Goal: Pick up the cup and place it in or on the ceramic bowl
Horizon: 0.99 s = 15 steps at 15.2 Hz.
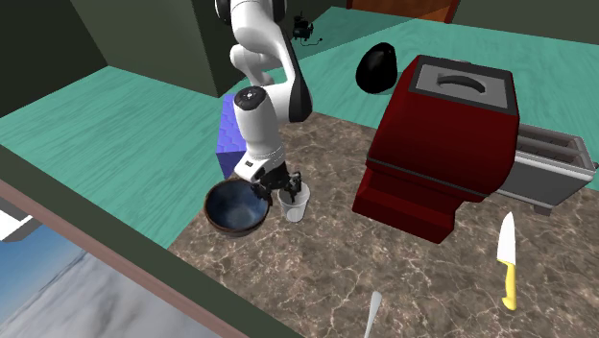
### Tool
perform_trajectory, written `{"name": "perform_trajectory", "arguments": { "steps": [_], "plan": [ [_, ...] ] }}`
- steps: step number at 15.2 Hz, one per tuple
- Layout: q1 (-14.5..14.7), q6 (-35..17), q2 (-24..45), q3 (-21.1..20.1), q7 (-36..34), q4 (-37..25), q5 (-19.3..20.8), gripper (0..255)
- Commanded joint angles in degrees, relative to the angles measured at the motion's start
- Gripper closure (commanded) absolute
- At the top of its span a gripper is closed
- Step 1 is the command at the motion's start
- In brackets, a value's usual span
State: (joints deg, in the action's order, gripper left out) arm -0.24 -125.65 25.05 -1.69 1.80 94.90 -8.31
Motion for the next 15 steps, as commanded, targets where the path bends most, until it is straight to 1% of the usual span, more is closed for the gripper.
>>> {"name": "perform_trajectory", "arguments": {
  "steps": [1,9,15],
  "plan": [
    [-0.1,0.1,0.3,0.1,0.1,0.0,0.0,255],
    [-0.1,0.0,0.1,0.1,0.0,0.4,0.0,255],
    [-0.1,3.8,-1.6,0.2,-0.5,-1.8,0.3,255]
  ]
}}
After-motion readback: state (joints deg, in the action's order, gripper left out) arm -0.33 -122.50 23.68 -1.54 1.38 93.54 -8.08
